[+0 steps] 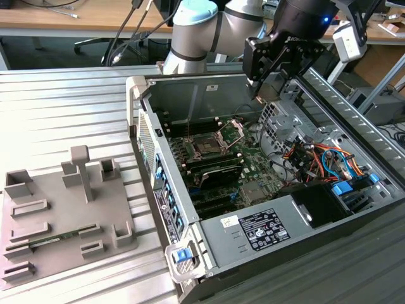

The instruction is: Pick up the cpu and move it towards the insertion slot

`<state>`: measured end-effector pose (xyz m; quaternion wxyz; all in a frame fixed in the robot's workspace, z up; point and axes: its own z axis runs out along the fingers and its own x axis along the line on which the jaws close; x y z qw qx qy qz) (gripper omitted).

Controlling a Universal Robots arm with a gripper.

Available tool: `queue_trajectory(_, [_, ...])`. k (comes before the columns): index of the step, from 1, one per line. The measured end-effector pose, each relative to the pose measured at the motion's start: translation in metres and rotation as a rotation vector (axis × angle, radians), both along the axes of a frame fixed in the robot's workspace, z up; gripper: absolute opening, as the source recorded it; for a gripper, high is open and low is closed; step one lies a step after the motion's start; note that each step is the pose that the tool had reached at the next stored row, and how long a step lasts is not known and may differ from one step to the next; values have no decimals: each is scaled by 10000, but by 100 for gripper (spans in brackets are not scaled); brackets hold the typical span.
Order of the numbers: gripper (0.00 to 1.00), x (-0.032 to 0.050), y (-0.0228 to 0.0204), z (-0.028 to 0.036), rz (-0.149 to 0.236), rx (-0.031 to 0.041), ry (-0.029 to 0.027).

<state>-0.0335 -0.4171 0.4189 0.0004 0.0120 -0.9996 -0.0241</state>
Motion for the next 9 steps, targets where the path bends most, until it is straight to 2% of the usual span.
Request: queue_trajectory(9, [55, 0, 42, -5, 0, 0, 0])
